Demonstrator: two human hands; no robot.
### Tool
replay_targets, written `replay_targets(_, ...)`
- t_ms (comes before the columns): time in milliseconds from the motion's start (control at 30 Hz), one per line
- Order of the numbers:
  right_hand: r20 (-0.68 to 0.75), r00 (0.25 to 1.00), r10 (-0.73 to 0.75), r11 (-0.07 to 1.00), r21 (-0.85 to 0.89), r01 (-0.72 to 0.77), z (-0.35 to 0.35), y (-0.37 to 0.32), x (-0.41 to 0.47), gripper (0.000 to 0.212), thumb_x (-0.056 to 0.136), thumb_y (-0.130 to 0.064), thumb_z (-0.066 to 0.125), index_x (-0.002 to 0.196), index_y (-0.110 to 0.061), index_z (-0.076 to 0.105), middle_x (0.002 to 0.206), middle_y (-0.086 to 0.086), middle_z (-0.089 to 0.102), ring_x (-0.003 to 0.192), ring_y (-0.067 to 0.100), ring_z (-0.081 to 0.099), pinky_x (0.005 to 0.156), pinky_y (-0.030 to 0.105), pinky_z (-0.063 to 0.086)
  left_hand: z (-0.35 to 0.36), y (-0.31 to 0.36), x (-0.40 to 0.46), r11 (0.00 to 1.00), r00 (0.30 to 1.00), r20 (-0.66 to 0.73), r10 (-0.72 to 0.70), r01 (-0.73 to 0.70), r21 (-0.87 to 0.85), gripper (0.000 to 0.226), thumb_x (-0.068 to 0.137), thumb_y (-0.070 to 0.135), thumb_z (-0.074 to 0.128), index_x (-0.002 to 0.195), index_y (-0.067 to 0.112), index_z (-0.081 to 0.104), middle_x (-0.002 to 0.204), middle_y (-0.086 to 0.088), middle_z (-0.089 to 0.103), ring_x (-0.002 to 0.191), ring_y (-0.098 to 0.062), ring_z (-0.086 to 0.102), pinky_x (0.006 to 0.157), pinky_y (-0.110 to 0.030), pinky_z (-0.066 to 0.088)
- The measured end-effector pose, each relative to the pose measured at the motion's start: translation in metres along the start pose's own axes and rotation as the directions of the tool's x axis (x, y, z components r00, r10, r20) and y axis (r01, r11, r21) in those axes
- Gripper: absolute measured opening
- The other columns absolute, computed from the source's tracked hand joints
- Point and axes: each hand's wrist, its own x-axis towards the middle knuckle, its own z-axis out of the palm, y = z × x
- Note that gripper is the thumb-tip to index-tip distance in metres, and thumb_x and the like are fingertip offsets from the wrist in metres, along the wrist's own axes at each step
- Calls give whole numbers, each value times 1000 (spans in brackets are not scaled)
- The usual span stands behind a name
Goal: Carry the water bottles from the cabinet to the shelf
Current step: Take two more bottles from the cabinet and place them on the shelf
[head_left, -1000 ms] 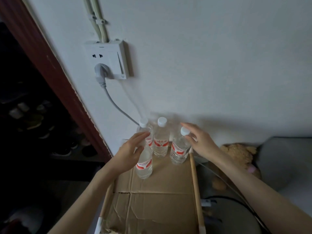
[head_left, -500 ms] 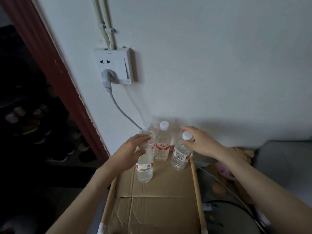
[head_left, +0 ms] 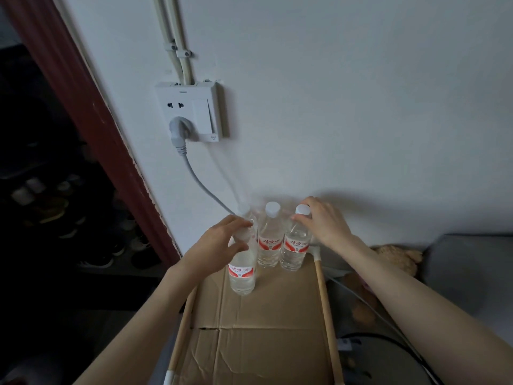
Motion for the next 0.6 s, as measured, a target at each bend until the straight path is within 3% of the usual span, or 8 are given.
replay_targets(200,148,989,-22,992,126,3,-8,7,2,31,85,-23,60,113,-15,50,111,3,56,94,18,51,79,31,43,0,-3,4,1000,999,-40,-2,1,-12,39,80,-2,60,117,12,57,119,-2,57,105,-20,55,90,-30,45)
replay_targets(367,129,990,-53,995,96,41,-6,4,4,31,89,-16,54,119,-12,47,121,6,53,104,21,51,88,35,43,1,-3,8,999,998,-65,22,-20,29,38,80,-2,60,116,11,57,118,-3,57,102,-21,55,85,-24,42)
replay_targets(600,115,992,-55,994,103,43,-5,5,6,33,89,-14,55,120,-12,47,122,6,54,106,21,51,85,29,39,3,-1,10,994,996,-76,53,-45,104,40,80,-6,56,118,8,55,122,-6,56,110,-23,51,88,-25,41)
